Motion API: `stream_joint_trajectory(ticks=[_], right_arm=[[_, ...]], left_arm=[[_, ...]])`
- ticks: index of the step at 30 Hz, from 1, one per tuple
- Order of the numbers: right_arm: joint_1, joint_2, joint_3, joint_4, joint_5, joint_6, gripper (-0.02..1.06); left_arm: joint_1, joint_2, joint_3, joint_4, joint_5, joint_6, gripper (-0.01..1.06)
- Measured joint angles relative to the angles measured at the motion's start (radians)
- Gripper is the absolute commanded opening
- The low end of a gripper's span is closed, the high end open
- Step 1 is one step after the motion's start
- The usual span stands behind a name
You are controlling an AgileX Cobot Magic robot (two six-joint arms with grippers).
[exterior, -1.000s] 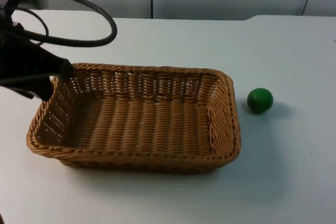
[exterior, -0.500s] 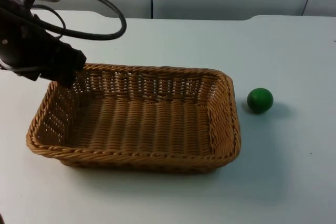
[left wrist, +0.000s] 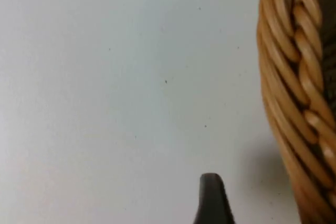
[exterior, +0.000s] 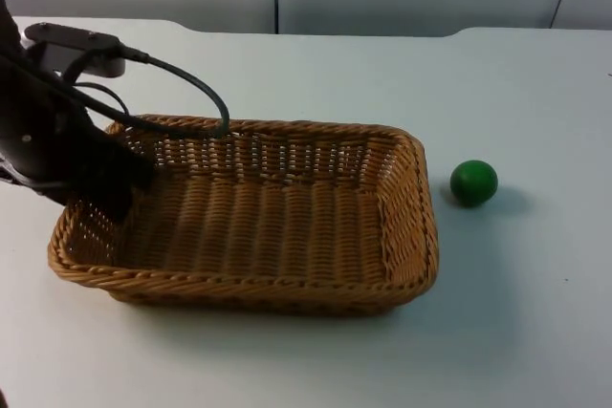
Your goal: Pick up the basket with the left hand and place the ball into the basket with the right hand.
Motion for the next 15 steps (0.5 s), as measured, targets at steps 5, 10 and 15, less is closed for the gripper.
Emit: stream_joint_trajectory(ticks=[5,10,15], right_arm=[[0.000,0.000,0.000,0.000,0.000,0.000,0.00],[0.000,0.000,0.000,0.000,0.000,0.000,0.00],[0.000,0.000,0.000,0.000,-0.002,0.000,0.00]], left_arm=[[0.000,0.007,0.000,-0.014,-0.002,-0.033,0.00],[0.016,0.007,-0.005,-0.071,-0.001,-0.125,0.00],[0.038,0.007,-0.005,-0.141,0.024,-0.129,0.00]])
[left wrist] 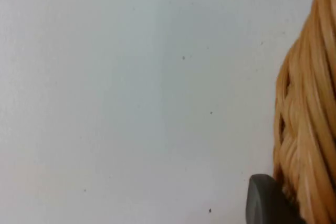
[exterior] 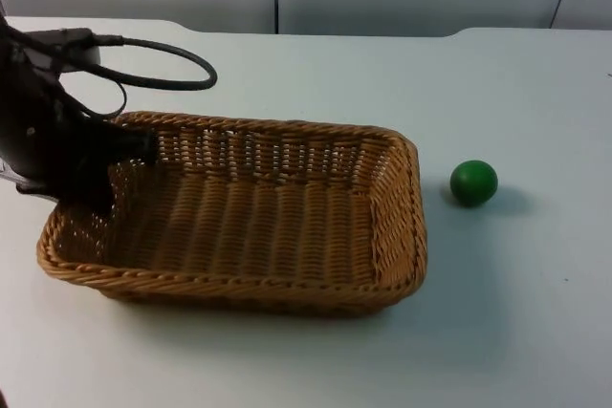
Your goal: Pick up the basket with the left hand and place the ball into the basket with the right hand.
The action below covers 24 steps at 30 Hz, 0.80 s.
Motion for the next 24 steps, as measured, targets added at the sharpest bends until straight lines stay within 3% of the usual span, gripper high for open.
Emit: stream_joint_trajectory(ticks=[13,24], right_arm=[[0.000,0.000,0.000,0.000,0.000,0.000,0.00],[0.000,0.000,0.000,0.000,0.000,0.000,0.00]], left_arm=[[0.020,-0.153,0.000,-0.209,0.056,0.094,0.00],[0.072,-0.174,0.016,-0.296,0.132,0.139,0.00]])
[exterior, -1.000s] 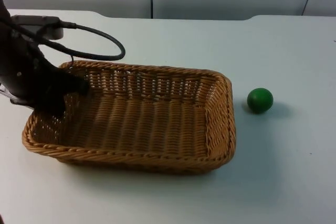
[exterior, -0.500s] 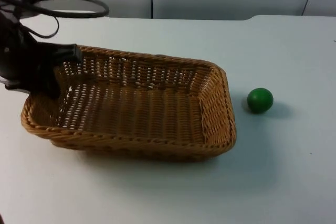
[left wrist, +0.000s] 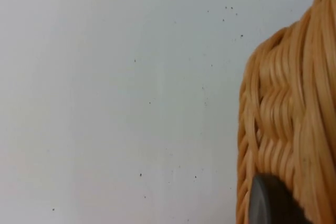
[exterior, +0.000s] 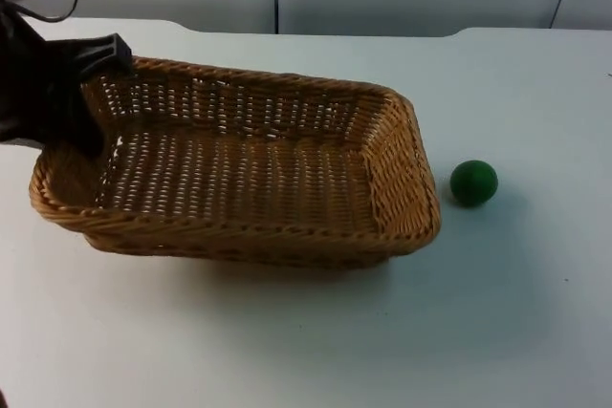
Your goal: Pick up the basket with the left hand and place the ball into the basket with the right hand.
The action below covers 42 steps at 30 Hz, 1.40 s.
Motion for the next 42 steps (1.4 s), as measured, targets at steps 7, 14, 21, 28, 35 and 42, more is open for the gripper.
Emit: stream_joint_trajectory(ticks=[7,14,21,28,35,42], right_arm=[[0.000,0.000,0.000,0.000,0.000,0.000,0.00],[0.000,0.000,0.000,0.000,0.000,0.000,0.00],[0.000,0.000,0.000,0.000,-0.005,0.000,0.00],[0.000,0.000,0.000,0.000,-0.007,0.000,0.00],[0.000,0.000,0.000,0.000,-0.007,0.000,0.00],[0.000,0.000,0.000,0.000,-0.007,0.000,0.00]], left_arm=[[0.048,0.000,0.095,-0.344,-0.016,0.270,0.00],[0.077,0.000,0.131,-0.516,-0.061,0.398,0.00],[0.077,0.000,0.132,-0.524,-0.063,0.409,0.00],[0.077,0.000,0.132,-0.524,-0.063,0.409,0.00],[0.077,0.000,0.132,-0.524,-0.063,0.409,0.00],[0.077,0.000,0.132,-0.524,-0.063,0.409,0.00]])
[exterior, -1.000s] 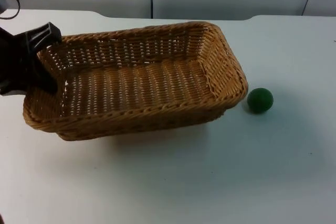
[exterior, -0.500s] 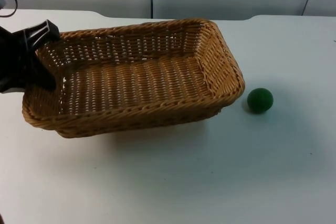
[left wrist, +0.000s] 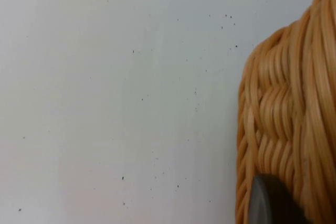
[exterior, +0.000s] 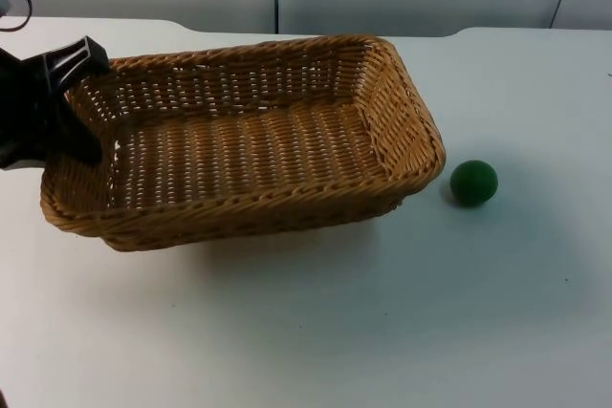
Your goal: Pick up the basket with the left hand and place the ball into the basket with the right hand.
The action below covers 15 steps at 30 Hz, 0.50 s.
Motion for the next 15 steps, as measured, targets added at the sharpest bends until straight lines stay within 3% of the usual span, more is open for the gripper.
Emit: stream_joint_trajectory(ticks=[5,15], right_arm=[[0.000,0.000,0.000,0.000,0.000,0.000,0.00],[0.000,0.000,0.000,0.000,-0.020,0.000,0.00]], left_arm=[[0.000,0.000,0.000,0.000,0.009,0.000,0.00],[0.000,0.000,0.000,0.000,0.109,0.000,0.00]])
